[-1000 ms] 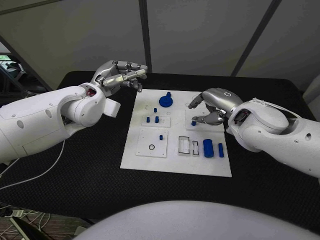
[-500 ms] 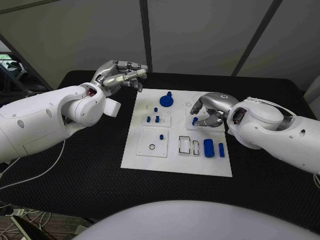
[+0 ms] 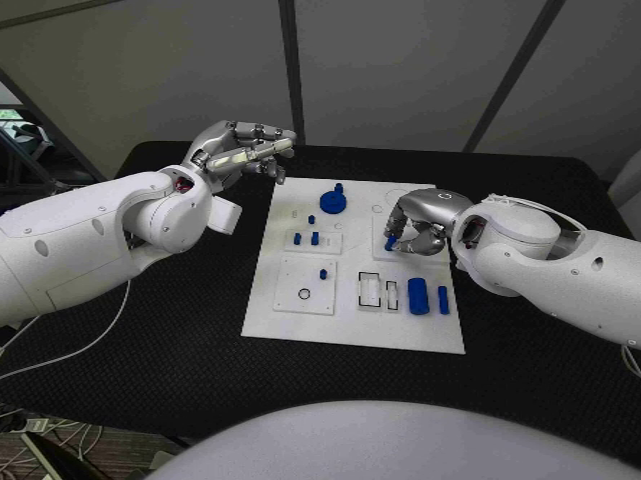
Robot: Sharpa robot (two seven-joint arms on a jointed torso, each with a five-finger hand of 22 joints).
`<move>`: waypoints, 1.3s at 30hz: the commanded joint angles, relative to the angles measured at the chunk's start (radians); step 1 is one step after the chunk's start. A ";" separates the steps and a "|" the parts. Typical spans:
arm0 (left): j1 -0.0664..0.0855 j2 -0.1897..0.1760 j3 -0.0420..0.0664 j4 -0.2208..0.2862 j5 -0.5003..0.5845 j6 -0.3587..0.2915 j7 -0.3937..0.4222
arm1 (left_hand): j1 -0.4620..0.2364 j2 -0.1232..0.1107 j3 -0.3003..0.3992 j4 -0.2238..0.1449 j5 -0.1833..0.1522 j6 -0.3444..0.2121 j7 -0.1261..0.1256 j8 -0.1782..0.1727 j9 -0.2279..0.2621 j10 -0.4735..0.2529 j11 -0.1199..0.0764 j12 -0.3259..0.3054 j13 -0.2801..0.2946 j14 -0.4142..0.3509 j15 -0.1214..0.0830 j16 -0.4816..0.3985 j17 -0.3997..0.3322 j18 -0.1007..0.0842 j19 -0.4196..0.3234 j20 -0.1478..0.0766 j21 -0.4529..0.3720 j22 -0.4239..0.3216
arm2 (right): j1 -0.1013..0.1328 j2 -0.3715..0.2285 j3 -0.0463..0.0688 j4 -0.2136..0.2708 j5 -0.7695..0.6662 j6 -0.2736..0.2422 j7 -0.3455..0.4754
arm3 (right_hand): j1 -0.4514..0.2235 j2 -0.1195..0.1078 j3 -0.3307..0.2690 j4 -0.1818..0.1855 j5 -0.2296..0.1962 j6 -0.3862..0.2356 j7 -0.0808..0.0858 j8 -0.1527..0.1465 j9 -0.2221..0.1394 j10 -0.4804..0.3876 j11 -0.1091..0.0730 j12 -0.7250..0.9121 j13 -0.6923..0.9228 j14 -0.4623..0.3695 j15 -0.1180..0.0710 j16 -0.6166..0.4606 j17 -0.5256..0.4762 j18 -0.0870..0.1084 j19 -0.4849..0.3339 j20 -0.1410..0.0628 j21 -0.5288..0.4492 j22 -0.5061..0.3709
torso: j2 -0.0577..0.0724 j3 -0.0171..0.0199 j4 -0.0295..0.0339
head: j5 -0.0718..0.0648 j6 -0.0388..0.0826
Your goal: Assemble the parts on the task board
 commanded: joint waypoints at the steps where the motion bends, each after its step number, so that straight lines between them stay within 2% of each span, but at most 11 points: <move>1: 0.002 0.002 0.001 0.000 0.005 0.011 0.002 | 0.009 0.002 -0.002 -0.005 -0.001 -0.006 0.000 -0.006 -0.001 -0.005 0.001 0.007 0.001 -0.005 0.002 -0.004 0.002 0.048 0.006 0.004 -0.003 -0.001 | 0.002 0.003 0.001 0.000 -0.015 0.016 -0.006 | 0.005 0.007 0.012 0.000 0.005 0.025 -0.005 0.011 0.006 0.034 -0.008 0.007 0.003 0.035 -0.011 0.008 0.008 -0.007 0.016 -0.003 0.013 0.018 | 0.000 -0.0004 -0.0010 | -0.001 0.000; 18: 0.002 0.004 0.001 -0.002 0.005 0.011 0.002 | 0.009 0.002 -0.002 -0.005 -0.001 -0.006 0.000 -0.006 -0.001 -0.005 0.001 0.007 0.001 -0.005 0.002 -0.004 0.002 0.048 0.006 0.004 -0.003 -0.001 | 0.001 0.021 0.001 -0.017 -0.010 -0.001 -0.009 | -0.001 0.010 0.024 0.003 -0.013 0.049 -0.009 0.017 0.010 0.064 -0.015 -0.005 0.004 0.039 -0.017 0.020 0.022 -0.013 0.032 -0.011 0.031 0.043 | 0.000 -0.0009 -0.0006 | -0.002 0.000; 22: 0.002 0.003 0.001 -0.002 0.005 0.011 0.002 | 0.009 0.002 -0.002 -0.005 -0.001 -0.006 0.000 -0.006 -0.001 -0.005 0.001 0.007 0.001 -0.005 0.002 -0.004 0.002 0.048 0.006 0.004 -0.003 -0.001 | 0.001 0.020 0.001 -0.013 -0.010 -0.034 -0.009 | 0.004 0.016 0.032 -0.001 -0.011 0.064 -0.012 0.022 0.014 0.080 -0.018 -0.009 0.005 0.040 -0.020 0.023 0.025 -0.014 0.037 -0.013 0.037 0.051 | -0.001 -0.0006 -0.0007 | -0.003 0.000; 29: 0.002 0.003 0.001 -0.004 0.005 0.010 0.003 | 0.009 0.004 -0.002 -0.005 -0.001 -0.006 0.000 -0.005 -0.001 -0.006 0.002 0.008 0.002 -0.005 0.003 -0.005 0.002 0.048 0.005 0.004 -0.004 -0.002 | 0.001 -0.008 0.001 0.037 0.002 -0.110 0.004 | 0.009 0.019 0.038 -0.008 -0.003 0.077 -0.015 0.027 0.019 0.096 -0.023 -0.012 0.008 0.041 -0.023 0.029 0.032 -0.019 0.050 -0.016 0.051 0.072 | -0.002 0.0003 -0.0019 | -0.001 0.000; 35: 0.002 0.004 0.001 -0.007 0.005 0.011 0.002 | 0.009 0.004 -0.002 -0.005 -0.001 -0.006 0.000 -0.005 -0.001 -0.006 0.002 0.008 0.002 -0.005 0.003 -0.005 0.002 0.048 0.005 0.004 -0.004 -0.002 | 0.002 -0.041 0.002 0.116 0.008 -0.173 0.013 | 0.007 0.017 0.036 -0.009 -0.006 0.080 -0.015 0.028 0.020 0.101 -0.023 -0.014 0.009 0.042 -0.024 0.033 0.037 -0.024 0.065 -0.017 0.067 0.095 | -0.003 -0.0016 -0.0009 | -0.004 0.000; 39: 0.002 0.005 0.001 -0.008 0.005 0.011 0.001 | 0.009 0.004 -0.002 -0.005 -0.001 -0.006 0.000 -0.005 -0.001 -0.006 0.002 0.008 0.002 -0.005 0.003 -0.005 0.002 0.048 0.005 0.004 -0.004 -0.002 | 0.002 -0.049 0.003 0.170 0.010 -0.206 0.022 | 0.006 0.017 0.036 -0.009 -0.006 0.080 -0.015 0.028 0.020 0.101 -0.023 -0.014 0.010 0.043 -0.024 0.034 0.038 -0.027 0.074 -0.017 0.075 0.107 | -0.002 -0.0005 -0.0005 | -0.005 0.000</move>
